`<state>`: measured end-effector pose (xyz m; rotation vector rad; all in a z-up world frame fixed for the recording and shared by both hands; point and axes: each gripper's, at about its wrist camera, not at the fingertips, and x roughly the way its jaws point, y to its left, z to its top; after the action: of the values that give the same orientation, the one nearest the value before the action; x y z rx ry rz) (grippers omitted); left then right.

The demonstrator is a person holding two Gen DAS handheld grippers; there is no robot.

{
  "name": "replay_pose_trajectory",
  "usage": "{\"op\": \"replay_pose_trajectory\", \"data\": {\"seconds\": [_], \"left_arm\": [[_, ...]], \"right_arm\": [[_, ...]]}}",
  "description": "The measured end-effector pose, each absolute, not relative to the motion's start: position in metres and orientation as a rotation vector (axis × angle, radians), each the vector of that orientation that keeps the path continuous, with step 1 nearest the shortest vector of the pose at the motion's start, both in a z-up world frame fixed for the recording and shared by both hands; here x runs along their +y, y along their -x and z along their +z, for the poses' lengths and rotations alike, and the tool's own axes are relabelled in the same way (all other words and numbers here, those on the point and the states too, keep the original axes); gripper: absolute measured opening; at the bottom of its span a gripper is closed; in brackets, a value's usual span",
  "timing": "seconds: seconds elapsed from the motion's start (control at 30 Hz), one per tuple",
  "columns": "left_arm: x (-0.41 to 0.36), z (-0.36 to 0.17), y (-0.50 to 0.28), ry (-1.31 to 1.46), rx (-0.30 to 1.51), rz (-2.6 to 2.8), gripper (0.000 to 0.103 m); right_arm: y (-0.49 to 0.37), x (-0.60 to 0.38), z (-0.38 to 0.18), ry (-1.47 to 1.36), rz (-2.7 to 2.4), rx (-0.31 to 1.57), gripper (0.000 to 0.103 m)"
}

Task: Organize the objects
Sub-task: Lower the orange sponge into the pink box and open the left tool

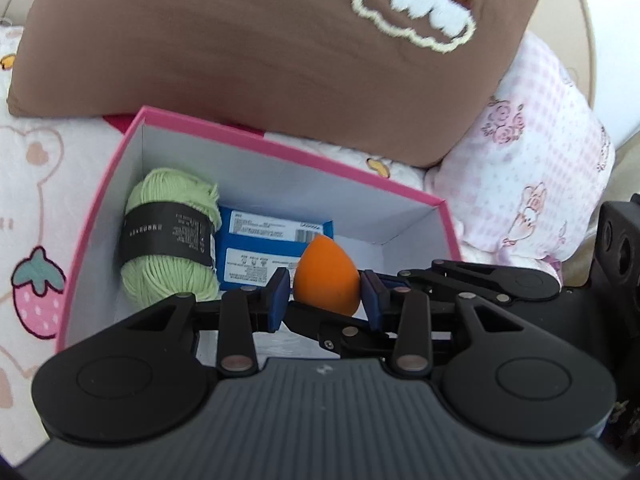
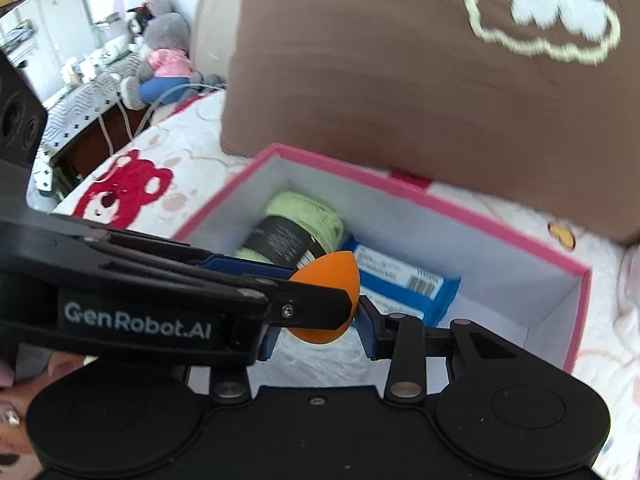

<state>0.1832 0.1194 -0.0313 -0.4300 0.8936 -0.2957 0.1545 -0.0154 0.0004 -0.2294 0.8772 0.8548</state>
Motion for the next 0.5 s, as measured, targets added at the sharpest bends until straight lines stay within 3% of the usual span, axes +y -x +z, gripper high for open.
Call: {"op": "replay_pose_trajectory", "data": {"seconds": [0.5], "left_arm": [[0.134, -0.067, -0.201, 0.535, 0.88, -0.251, 0.037]], "right_arm": [[-0.179, 0.008, -0.029, 0.272, 0.809, 0.937, 0.045]]}}
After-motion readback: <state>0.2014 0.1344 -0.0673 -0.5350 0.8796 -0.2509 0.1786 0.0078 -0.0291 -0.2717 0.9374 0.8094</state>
